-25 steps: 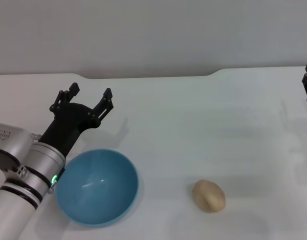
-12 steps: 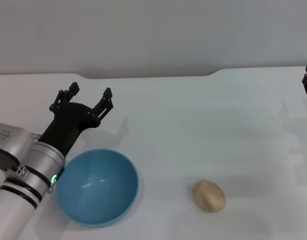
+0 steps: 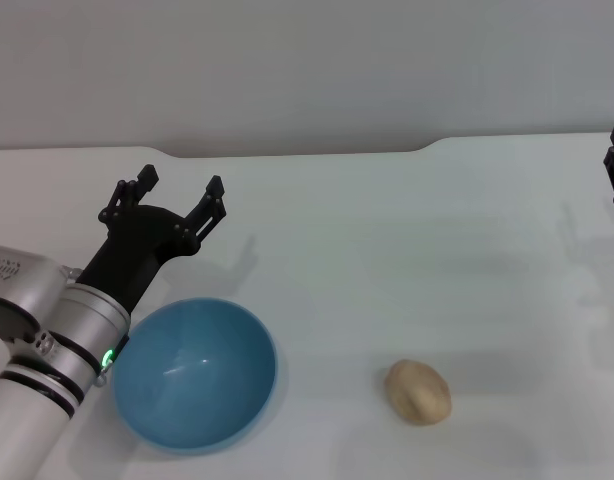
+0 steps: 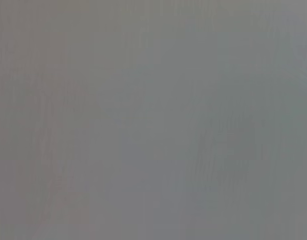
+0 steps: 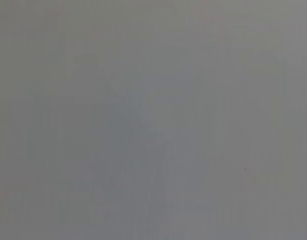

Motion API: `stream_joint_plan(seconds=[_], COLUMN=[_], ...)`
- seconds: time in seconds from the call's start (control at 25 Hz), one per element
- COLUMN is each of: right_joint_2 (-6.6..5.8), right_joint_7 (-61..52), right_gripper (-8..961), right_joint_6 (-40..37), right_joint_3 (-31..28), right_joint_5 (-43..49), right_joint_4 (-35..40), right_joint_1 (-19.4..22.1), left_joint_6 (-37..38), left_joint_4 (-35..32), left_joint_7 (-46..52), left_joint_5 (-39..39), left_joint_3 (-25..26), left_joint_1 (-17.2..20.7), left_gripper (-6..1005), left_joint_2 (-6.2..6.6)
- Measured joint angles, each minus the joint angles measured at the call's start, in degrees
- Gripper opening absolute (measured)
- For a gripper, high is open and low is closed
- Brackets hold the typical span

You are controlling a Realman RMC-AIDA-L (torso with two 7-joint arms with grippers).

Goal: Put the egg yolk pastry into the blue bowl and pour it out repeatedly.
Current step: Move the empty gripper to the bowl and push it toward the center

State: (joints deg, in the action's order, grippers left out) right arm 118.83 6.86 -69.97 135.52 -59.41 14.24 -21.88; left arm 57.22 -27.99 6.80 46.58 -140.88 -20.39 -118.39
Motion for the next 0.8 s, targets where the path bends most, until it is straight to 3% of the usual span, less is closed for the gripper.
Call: stream_joint_plan(seconds=[0.8], right_joint_2=[0.00], right_joint_7=[0.01], right_gripper=[533], right_joint_6=[0.00], right_joint_3=[0.00], right_joint_5=[0.00], right_joint_4=[-0.18], right_joint_1=[0.20], left_joint_6=[0.00], left_joint_4=[0.13], left_joint_7=[-0.04], left_joint_5=[0.00], left_joint_3=[0.00], left_joint_1=[-0.10], left_gripper=[859], left_joint_2=[-0.02])
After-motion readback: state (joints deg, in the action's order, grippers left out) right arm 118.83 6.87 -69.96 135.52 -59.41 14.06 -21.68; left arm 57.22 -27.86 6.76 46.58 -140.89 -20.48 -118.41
